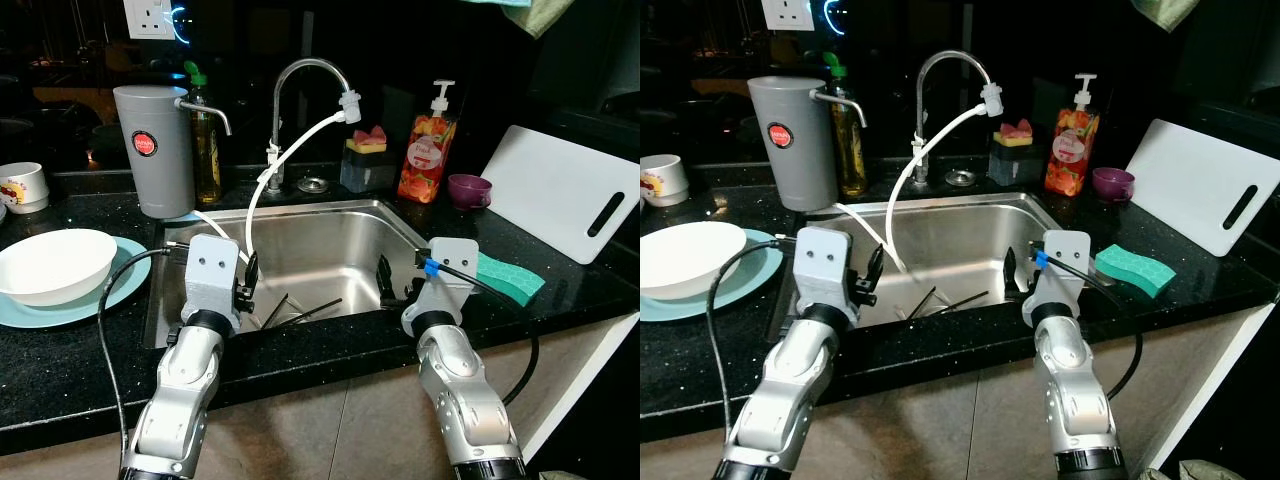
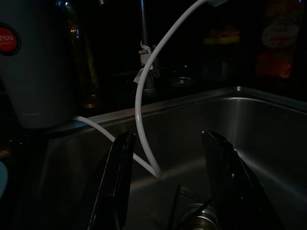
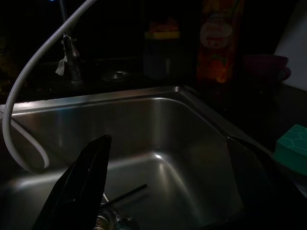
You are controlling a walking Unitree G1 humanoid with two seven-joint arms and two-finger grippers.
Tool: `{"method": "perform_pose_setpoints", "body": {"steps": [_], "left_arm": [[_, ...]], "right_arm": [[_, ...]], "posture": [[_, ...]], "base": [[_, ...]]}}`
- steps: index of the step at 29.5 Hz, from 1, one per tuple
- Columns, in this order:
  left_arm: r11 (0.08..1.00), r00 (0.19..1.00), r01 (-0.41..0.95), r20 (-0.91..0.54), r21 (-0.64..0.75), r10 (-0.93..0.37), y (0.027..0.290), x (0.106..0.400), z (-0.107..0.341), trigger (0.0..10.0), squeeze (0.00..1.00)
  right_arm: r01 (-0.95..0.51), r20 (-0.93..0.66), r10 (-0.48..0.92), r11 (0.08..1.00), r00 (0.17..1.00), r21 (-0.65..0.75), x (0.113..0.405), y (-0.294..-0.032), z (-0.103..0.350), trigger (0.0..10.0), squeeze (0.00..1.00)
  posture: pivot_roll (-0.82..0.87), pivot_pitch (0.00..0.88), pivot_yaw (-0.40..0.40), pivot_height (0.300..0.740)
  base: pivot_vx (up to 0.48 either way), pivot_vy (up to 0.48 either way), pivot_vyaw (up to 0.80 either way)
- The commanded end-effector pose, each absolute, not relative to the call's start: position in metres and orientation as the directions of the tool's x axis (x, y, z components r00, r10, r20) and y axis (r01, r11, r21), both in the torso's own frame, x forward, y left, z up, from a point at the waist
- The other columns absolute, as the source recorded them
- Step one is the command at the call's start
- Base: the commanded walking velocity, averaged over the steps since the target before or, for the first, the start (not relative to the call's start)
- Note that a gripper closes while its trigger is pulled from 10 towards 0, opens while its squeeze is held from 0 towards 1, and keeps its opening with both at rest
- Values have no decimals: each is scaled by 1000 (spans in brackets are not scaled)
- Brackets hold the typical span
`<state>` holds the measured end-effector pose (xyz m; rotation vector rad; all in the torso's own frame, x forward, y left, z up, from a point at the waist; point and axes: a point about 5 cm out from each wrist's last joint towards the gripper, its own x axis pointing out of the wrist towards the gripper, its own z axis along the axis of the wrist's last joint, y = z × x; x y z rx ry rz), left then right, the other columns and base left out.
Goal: Kitchen organization
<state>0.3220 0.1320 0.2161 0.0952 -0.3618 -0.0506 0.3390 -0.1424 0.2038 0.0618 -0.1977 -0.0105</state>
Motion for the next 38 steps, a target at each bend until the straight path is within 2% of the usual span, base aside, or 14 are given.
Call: {"method": "perform_pose_setpoints", "body": {"steps": [1, 38], "left_arm": [[993, 933, 48, 351, 105, -82, 128, 322, 216, 10000, 0], [993, 934, 46, 347, 111, -82, 130, 322, 216, 10000, 0]], "right_arm": [[15, 196, -26, 998, 980, 58, 337, -144, 205, 10000, 0], [20, 184, -32, 997, 982, 70, 335, -143, 200, 10000, 0]], "posture": [[57, 27, -71, 740], [65, 39, -62, 740]], "base": [[0, 0, 0], [0, 0, 0]]}}
